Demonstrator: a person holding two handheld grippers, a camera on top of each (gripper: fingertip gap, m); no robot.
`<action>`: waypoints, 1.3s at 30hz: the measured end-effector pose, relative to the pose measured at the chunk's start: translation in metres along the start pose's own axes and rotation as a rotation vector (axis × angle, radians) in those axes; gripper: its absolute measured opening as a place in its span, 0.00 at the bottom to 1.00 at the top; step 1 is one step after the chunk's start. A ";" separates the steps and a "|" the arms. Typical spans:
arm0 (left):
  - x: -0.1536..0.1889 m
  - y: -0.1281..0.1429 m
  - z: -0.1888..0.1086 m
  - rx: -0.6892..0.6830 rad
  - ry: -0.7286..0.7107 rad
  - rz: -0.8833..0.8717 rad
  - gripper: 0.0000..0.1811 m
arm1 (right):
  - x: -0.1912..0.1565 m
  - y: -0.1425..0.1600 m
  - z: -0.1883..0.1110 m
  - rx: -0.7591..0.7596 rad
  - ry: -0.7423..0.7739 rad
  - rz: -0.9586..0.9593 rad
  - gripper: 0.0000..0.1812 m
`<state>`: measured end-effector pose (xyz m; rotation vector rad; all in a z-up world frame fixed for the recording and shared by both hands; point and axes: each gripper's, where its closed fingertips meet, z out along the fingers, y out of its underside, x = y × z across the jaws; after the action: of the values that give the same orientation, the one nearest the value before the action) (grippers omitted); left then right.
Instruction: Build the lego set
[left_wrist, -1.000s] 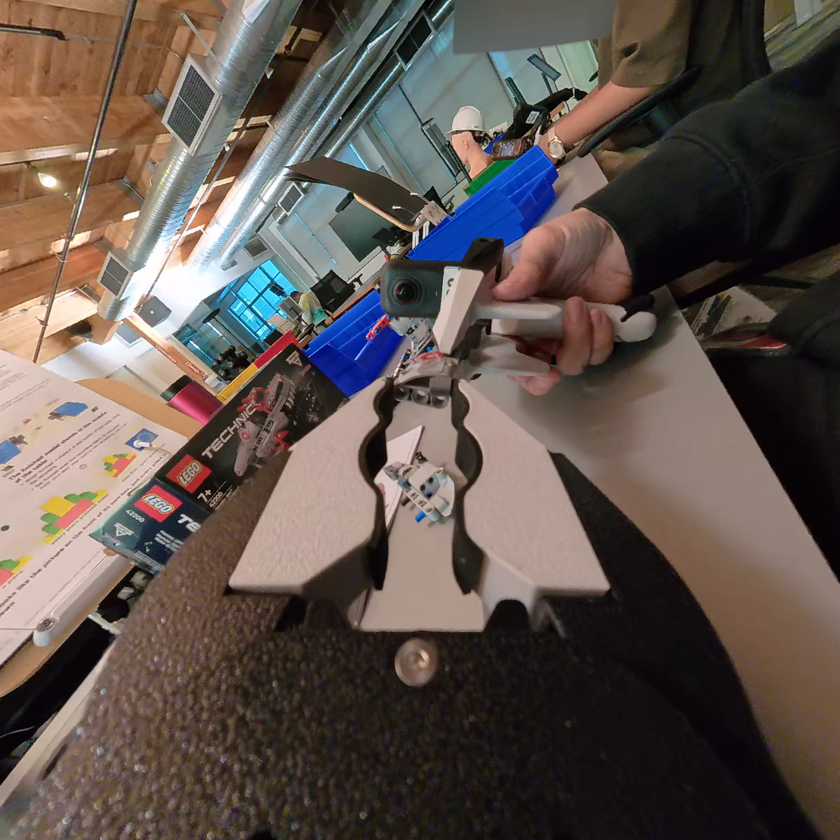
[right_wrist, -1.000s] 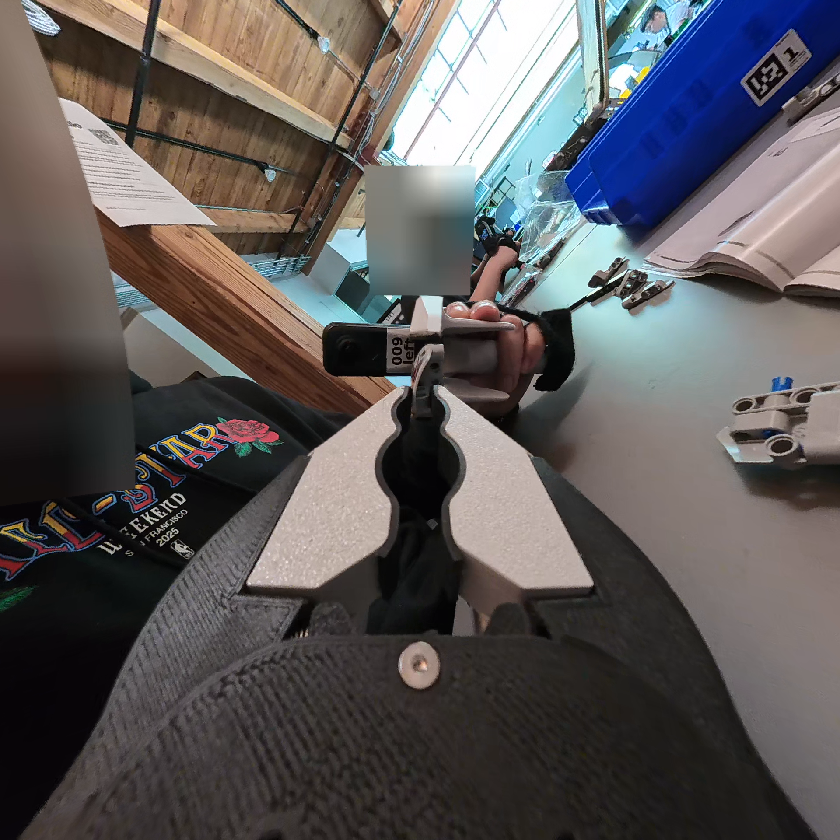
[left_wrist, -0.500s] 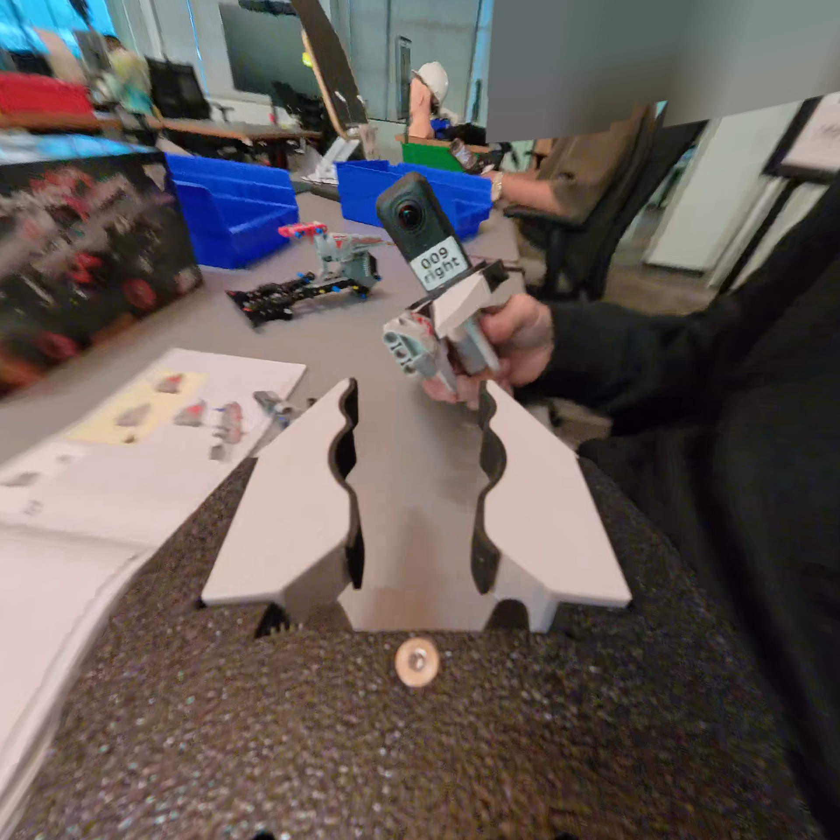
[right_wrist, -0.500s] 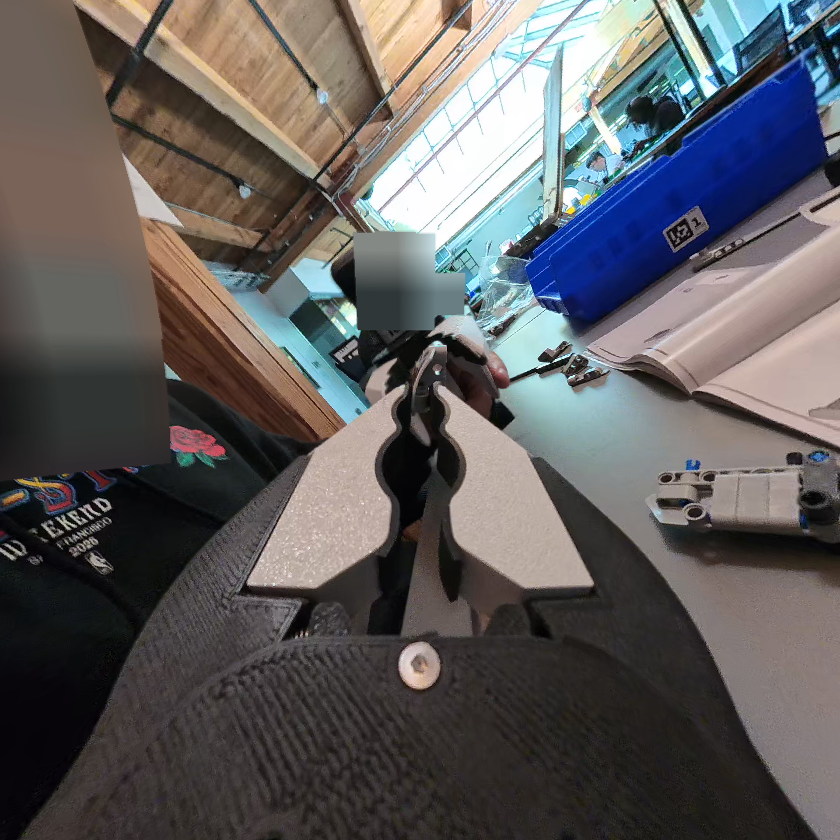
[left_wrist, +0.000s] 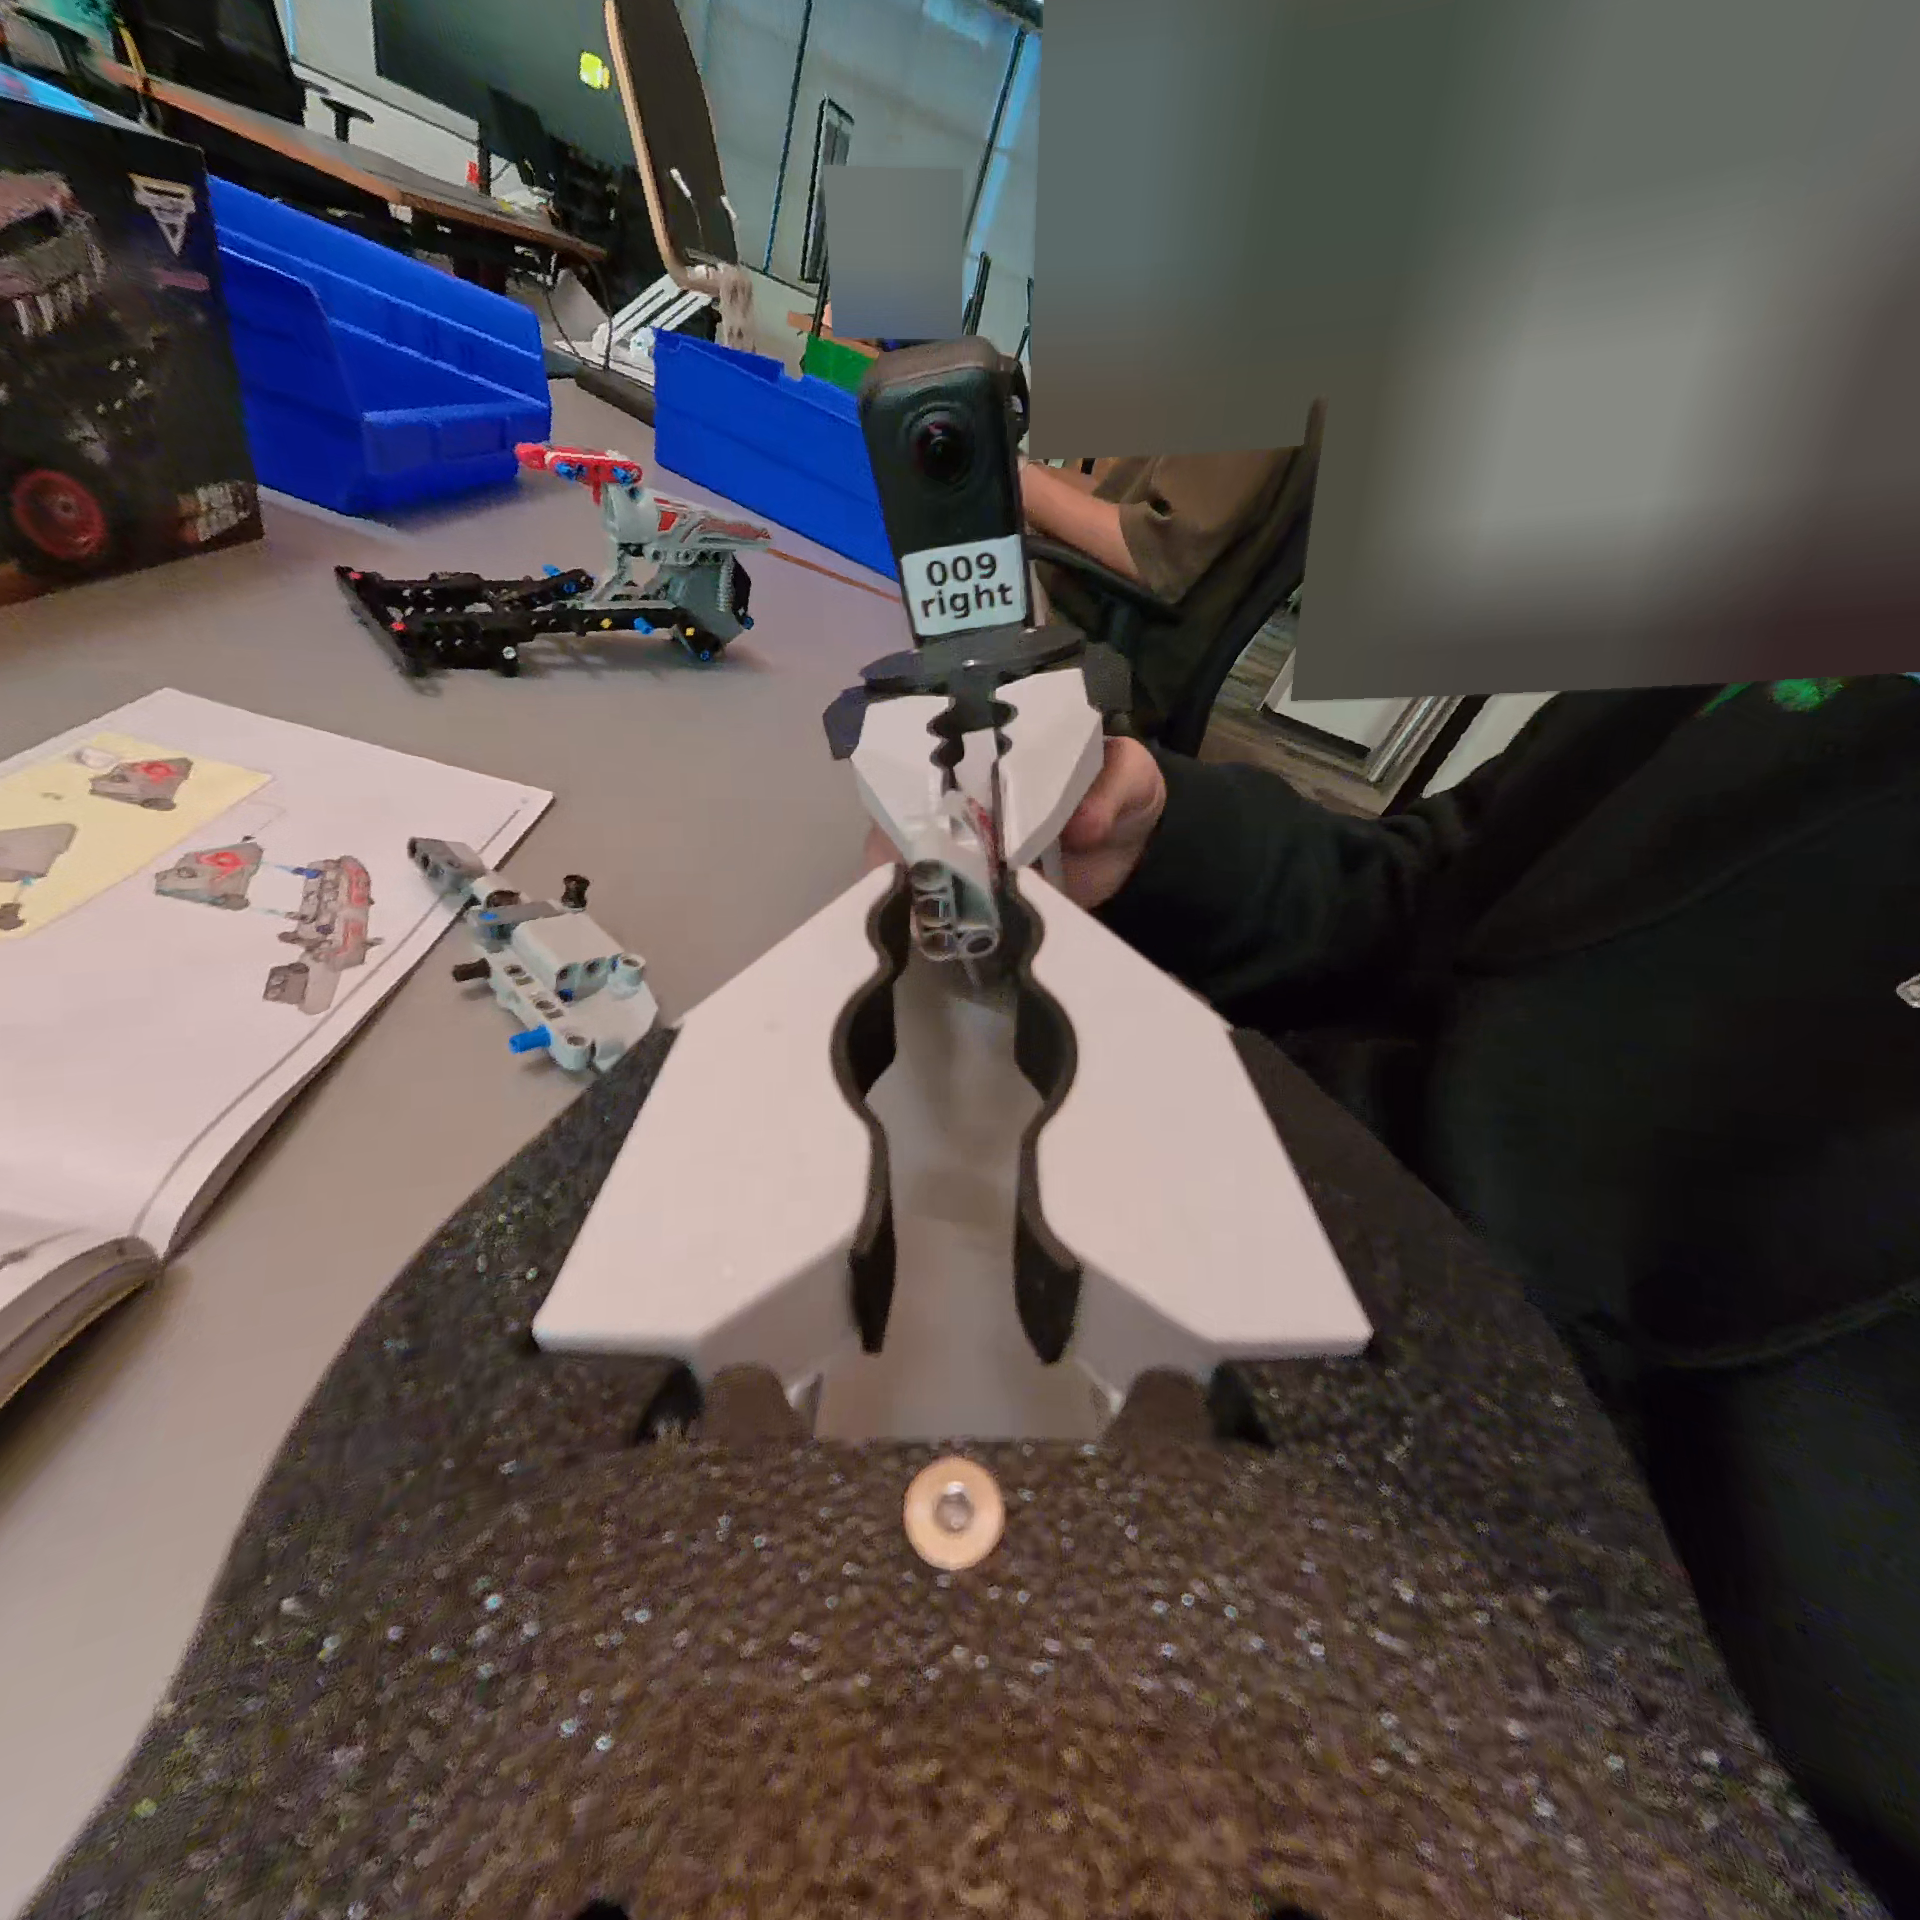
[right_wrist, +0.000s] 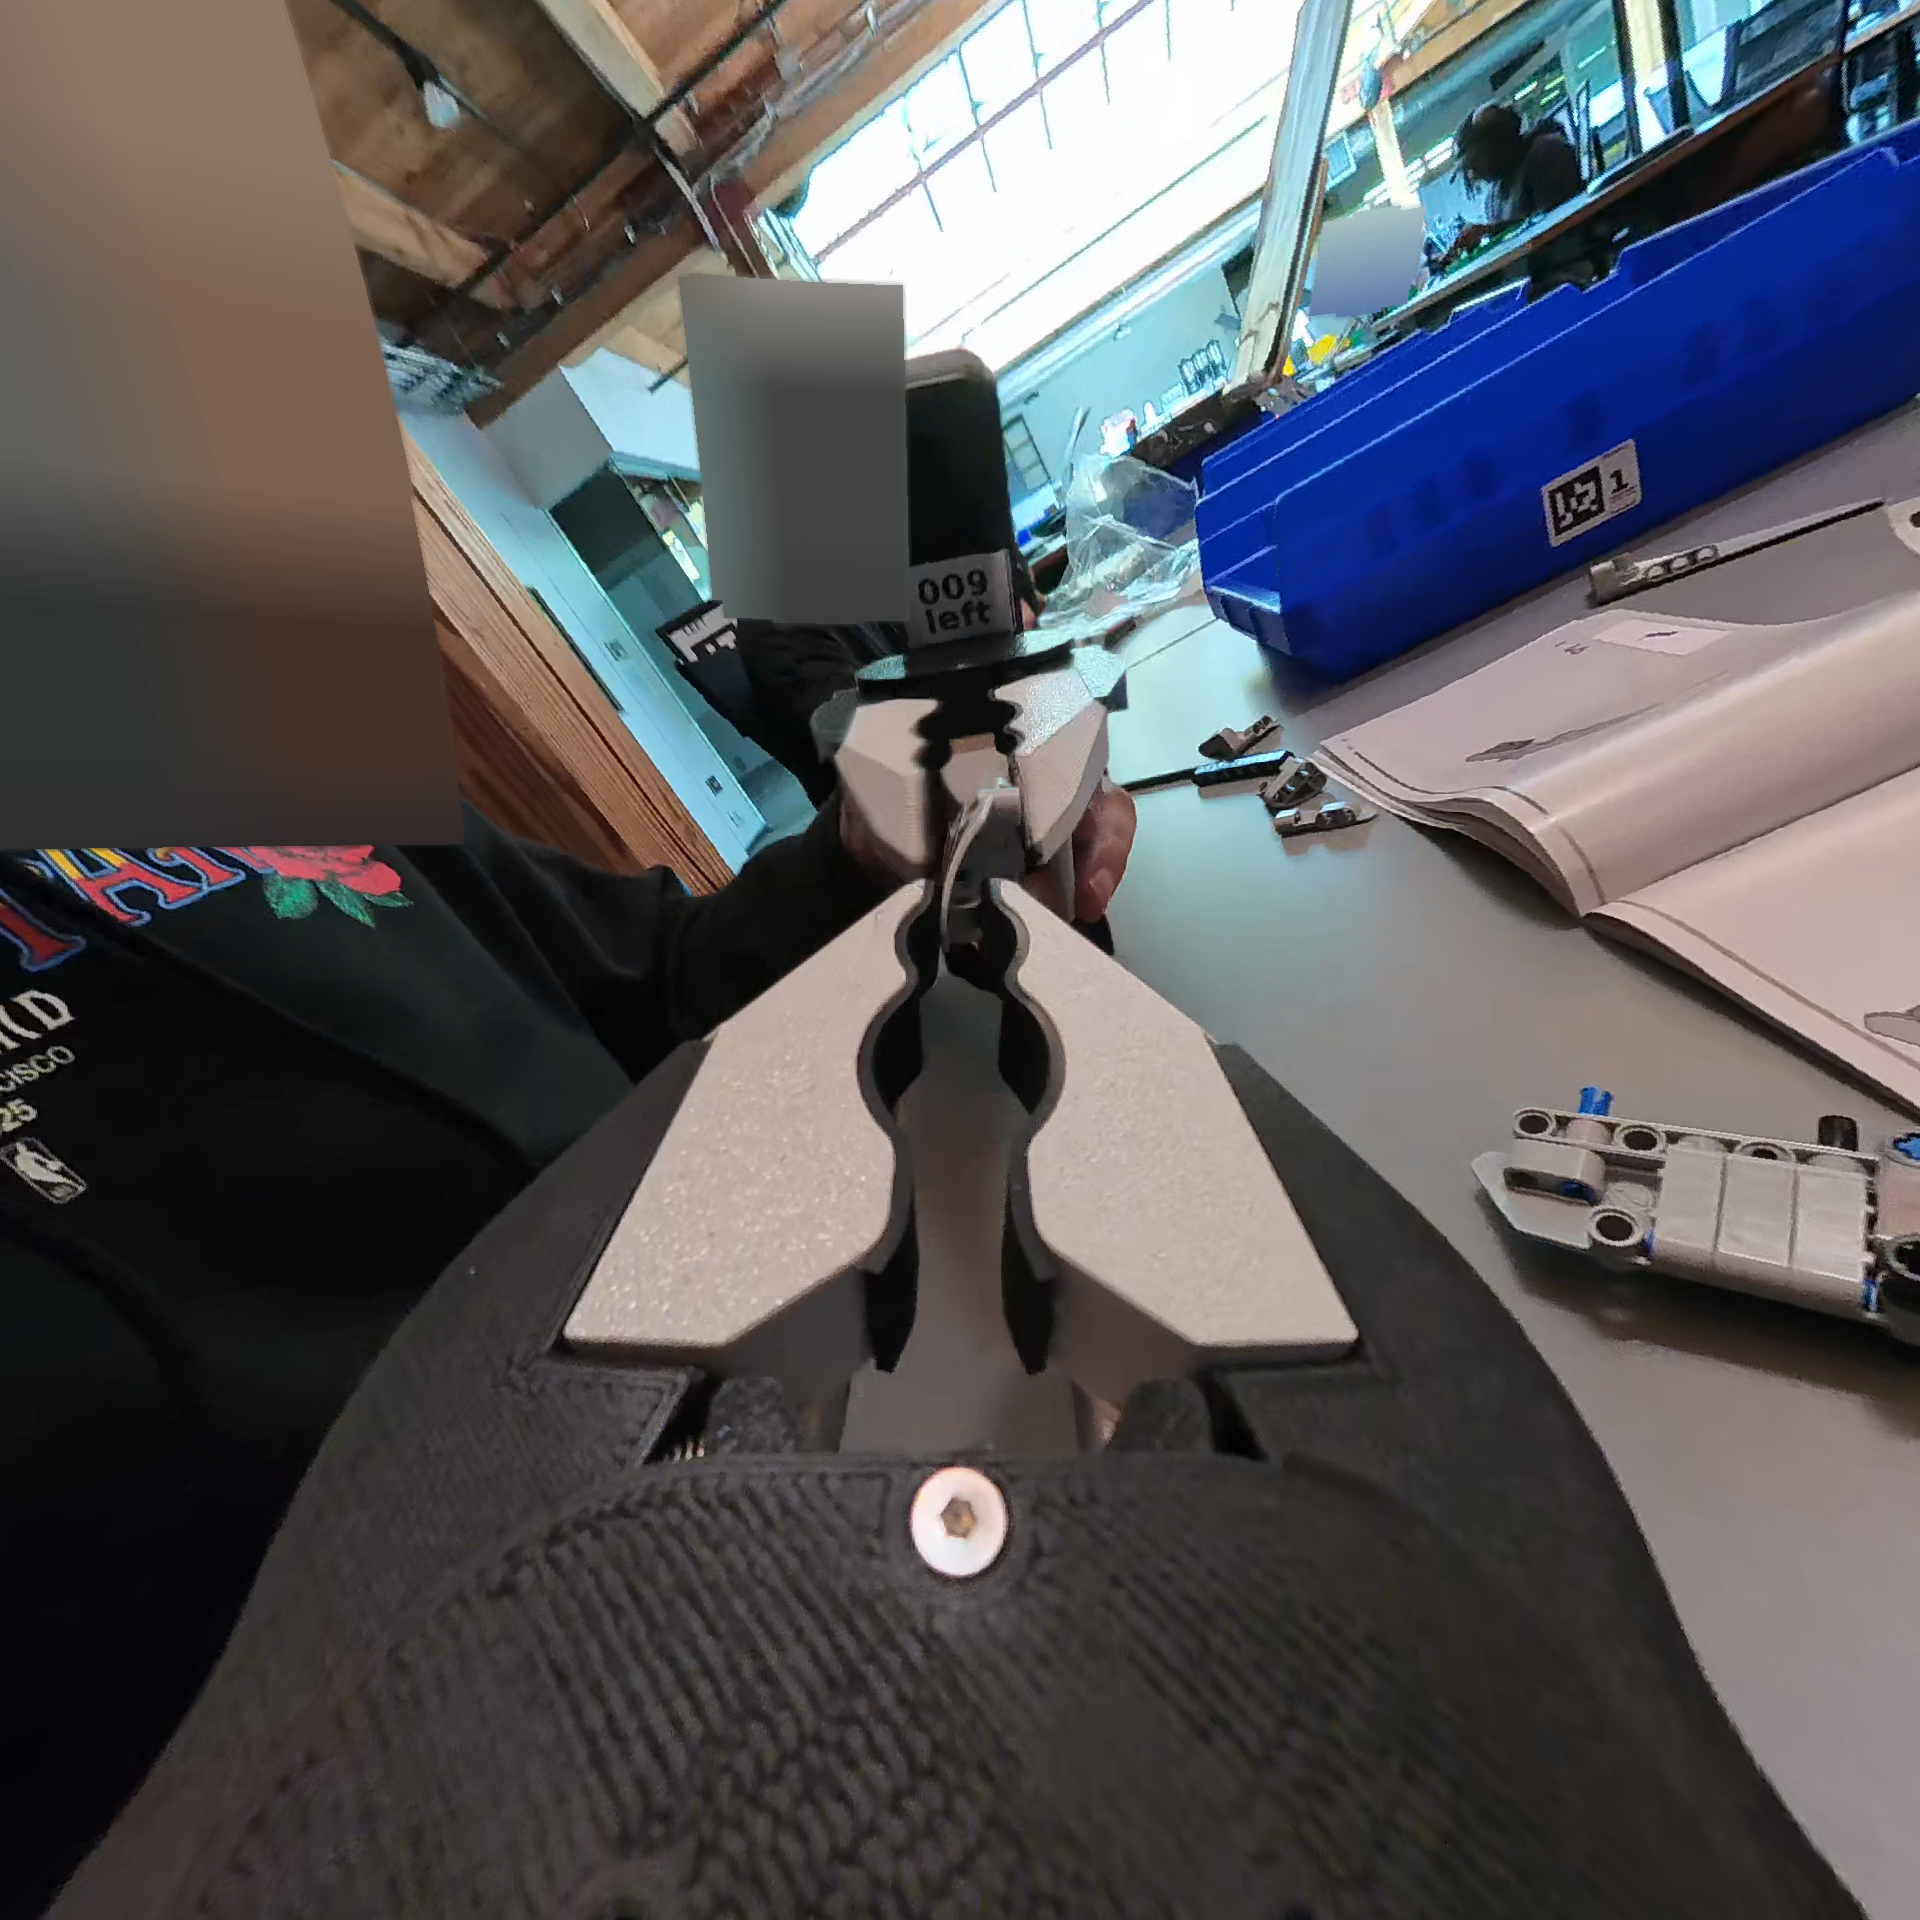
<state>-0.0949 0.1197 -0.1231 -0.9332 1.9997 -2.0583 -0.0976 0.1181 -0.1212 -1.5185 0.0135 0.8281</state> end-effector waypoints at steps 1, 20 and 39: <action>-0.001 0.001 0.000 -0.005 -0.005 0.003 0.08 | 0.001 0.001 0.000 -0.009 0.014 -0.005 0.03; 0.002 0.007 -0.001 -0.046 0.022 -0.004 0.16 | 0.003 0.016 0.002 -0.132 0.060 -0.045 0.03; 0.009 0.013 0.004 -0.022 0.179 -0.417 0.04 | -0.004 0.026 0.004 -0.259 0.104 -0.349 0.04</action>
<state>-0.1038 0.1104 -0.1325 -1.3076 2.0557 -2.4108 -0.1151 0.1150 -0.1415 -1.7424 -0.2850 0.4832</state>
